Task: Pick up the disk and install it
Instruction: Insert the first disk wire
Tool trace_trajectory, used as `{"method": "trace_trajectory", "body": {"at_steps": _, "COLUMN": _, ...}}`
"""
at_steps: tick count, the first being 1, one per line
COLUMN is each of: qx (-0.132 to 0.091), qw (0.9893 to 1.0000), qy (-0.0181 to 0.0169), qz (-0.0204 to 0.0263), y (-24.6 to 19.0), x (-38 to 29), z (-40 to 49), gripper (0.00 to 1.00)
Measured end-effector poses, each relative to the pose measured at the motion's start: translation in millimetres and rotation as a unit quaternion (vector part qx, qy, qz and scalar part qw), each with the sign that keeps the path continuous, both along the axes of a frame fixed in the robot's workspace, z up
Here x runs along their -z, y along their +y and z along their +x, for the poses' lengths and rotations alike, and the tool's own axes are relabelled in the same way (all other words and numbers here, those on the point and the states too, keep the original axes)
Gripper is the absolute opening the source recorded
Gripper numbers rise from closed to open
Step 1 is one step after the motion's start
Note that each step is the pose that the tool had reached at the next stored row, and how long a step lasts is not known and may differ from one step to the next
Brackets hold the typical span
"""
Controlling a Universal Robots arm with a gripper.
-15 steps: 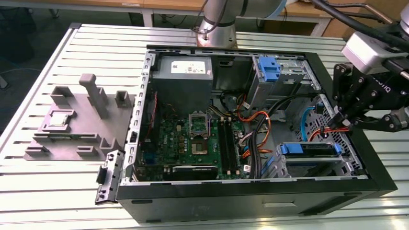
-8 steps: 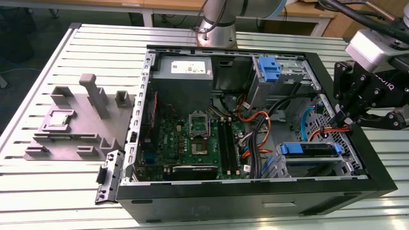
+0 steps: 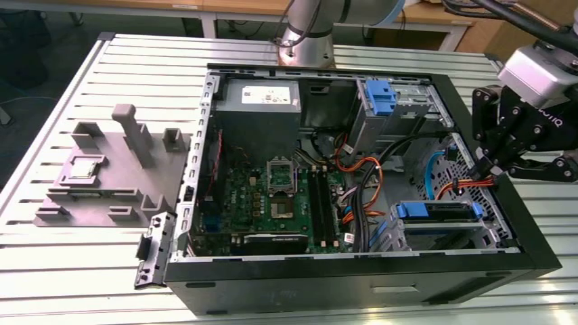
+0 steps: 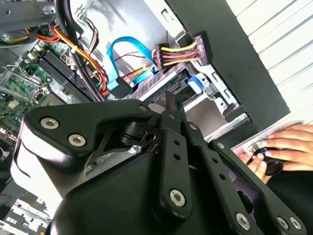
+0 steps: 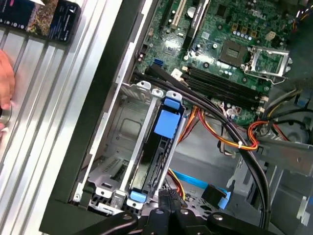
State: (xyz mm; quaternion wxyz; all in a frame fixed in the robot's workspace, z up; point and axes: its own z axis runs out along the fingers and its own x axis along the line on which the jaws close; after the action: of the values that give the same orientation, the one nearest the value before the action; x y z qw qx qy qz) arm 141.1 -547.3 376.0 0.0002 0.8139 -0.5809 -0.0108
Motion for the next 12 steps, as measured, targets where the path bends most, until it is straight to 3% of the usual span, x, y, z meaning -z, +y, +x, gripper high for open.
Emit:
{"method": "trace_trajectory", "body": {"at_steps": 6, "qx": 0.000, "qw": 1.0000, "qy": 0.0000, "qz": -0.0017, "y": 6.1, "x": 0.1, "z": 6.3, "gripper": 0.10}}
{"method": "trace_trajectory", "body": {"at_steps": 12, "qx": 0.000, "qw": 1.0000, "qy": 0.0000, "qz": -0.0019, "y": 6.7, "x": 0.1, "z": 6.4, "gripper": 0.10}}
